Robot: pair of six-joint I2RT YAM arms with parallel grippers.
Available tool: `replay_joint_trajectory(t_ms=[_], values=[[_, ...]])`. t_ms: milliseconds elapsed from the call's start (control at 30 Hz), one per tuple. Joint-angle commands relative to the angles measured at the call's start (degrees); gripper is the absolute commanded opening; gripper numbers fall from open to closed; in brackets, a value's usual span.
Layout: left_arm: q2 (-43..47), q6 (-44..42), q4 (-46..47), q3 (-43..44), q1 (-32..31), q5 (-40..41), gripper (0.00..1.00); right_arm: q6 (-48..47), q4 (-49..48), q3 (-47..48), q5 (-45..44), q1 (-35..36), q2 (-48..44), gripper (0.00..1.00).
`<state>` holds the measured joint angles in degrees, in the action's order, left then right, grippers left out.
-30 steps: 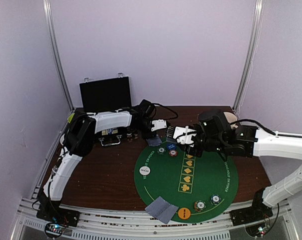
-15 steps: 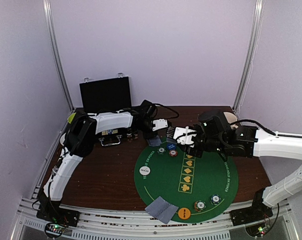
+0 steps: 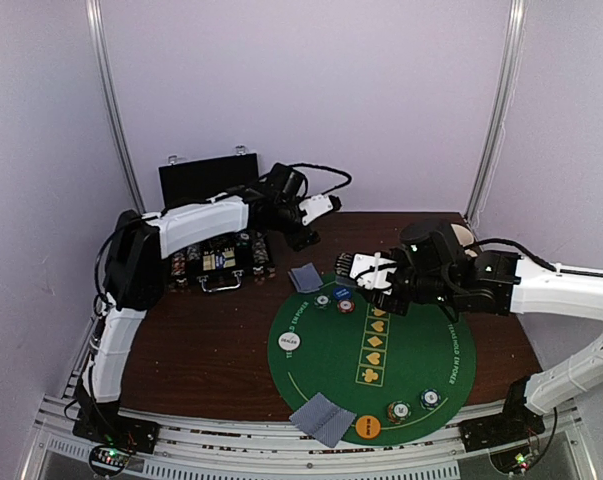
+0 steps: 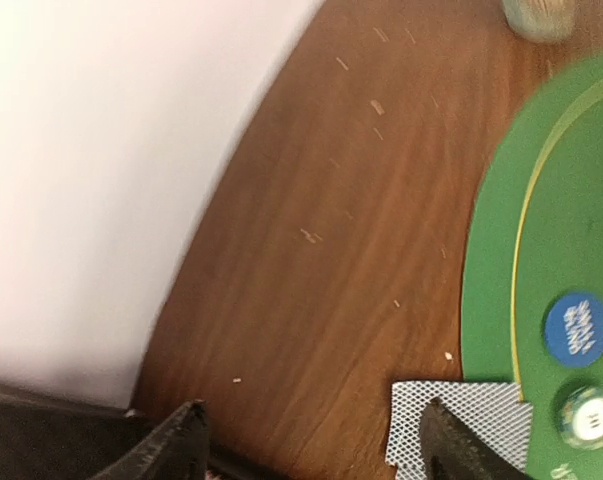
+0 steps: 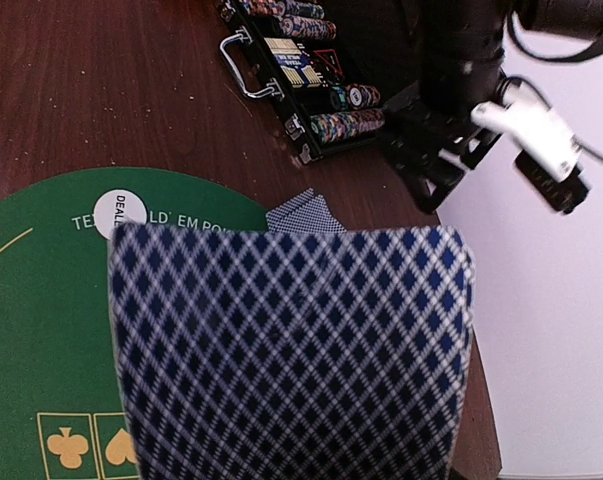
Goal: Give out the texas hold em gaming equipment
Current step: Distribute the poker card in the small blind area, then pick up the poker card from the face-down deck piles.
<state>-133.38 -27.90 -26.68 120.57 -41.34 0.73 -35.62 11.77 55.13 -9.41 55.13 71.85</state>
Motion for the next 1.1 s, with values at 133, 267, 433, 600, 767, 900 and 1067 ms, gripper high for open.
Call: replay_joint_trajectory(t_ms=[133,267,433,600,767,900,1067], values=[[24.39,27.85,8.19,-19.16,-0.18,-11.9,0.89,0.94,0.39,-1.06,-0.11,-0.18,-2.14,0.43],[37.5,39.01,21.49,-37.02,-0.19,-29.22,0.92,1.61,0.4,-1.61,0.59,-0.07,-2.46,0.43],[43.55,51.84,36.17,-51.08,-0.84,-44.93,0.98,2.08,-0.35,-2.33,1.48,0.1,-3.1,0.43],[43.32,53.93,36.79,-53.08,-3.2,-42.95,0.98,2.45,-1.01,-2.69,1.95,0.18,-3.09,0.43],[41.61,57.87,42.89,-54.35,-5.33,-43.62,0.98,2.4,-1.04,-2.59,2.36,0.2,-2.77,0.43],[37.91,60.74,43.08,-52.66,-5.88,-42.75,0.93,2.28,-0.98,-2.05,2.44,0.25,-2.37,0.43],[35.47,61.57,43.51,-51.19,-6.65,-43.09,0.77,2.05,-0.96,-1.65,2.51,0.4,-2.09,0.43]])
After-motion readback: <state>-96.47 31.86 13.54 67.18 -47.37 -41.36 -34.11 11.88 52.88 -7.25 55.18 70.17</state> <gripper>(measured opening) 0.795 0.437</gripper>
